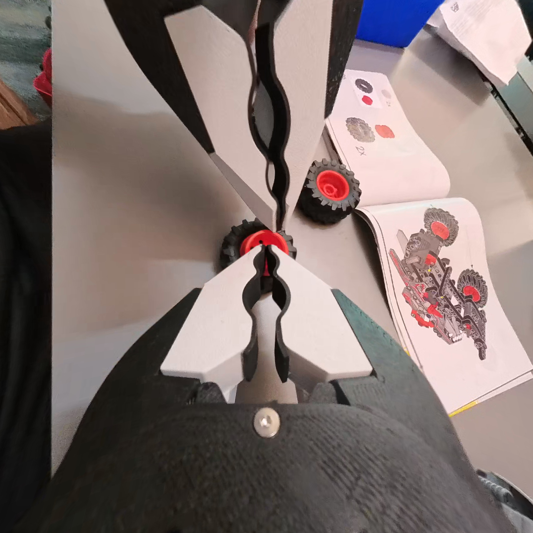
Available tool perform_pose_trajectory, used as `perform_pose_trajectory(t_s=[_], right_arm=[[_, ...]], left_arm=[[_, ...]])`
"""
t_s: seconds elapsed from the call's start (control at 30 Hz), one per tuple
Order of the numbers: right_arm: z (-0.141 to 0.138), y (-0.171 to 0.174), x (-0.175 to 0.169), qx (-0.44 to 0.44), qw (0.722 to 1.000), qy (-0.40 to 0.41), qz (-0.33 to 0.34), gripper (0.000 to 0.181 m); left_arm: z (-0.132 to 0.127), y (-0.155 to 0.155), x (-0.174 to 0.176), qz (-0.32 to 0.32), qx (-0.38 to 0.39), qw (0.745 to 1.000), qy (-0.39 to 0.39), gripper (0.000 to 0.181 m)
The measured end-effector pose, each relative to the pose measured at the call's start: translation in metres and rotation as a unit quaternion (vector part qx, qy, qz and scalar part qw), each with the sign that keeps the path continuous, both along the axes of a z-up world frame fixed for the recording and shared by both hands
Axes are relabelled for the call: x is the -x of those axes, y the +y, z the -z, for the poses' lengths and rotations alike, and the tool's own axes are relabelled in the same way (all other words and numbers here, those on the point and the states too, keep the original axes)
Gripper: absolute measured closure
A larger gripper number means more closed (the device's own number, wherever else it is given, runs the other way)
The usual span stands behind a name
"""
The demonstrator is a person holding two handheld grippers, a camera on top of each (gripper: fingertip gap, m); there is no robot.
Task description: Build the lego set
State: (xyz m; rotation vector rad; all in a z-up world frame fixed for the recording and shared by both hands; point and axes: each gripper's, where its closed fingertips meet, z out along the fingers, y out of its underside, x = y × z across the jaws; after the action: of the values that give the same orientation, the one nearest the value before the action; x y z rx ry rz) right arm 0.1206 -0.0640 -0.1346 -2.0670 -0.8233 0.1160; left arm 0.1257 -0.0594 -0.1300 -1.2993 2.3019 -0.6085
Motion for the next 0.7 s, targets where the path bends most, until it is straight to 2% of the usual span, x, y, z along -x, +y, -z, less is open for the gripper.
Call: perform_pose_trajectory(t_s=[0.07,0.2,0.43,0.5,0.7], right_arm=[[-0.001,0.001,0.000,-0.001,1.000,-0.009,0.001,0.181],[-0.002,0.001,0.000,0.017,1.000,-0.014,-0.013,0.181],[0.001,0.005,0.007,0.103,0.986,-0.096,-0.087,0.181],[0.001,0.006,0.008,0.132,0.980,-0.116,-0.099,0.181],[0.010,0.003,0.007,0.218,0.955,-0.168,-0.112,0.181]], left_arm=[[0.000,0.001,0.001,-0.009,0.015,1.000,-0.016,0.181],[0.008,0.022,0.011,-0.064,-0.013,0.998,-0.020,0.167],[0.012,0.011,0.026,-0.108,0.122,0.984,-0.071,0.142],[0.015,0.008,0.031,-0.114,0.157,0.978,-0.082,0.141],[0.025,0.005,0.035,-0.112,0.171,0.975,-0.088,0.138]])
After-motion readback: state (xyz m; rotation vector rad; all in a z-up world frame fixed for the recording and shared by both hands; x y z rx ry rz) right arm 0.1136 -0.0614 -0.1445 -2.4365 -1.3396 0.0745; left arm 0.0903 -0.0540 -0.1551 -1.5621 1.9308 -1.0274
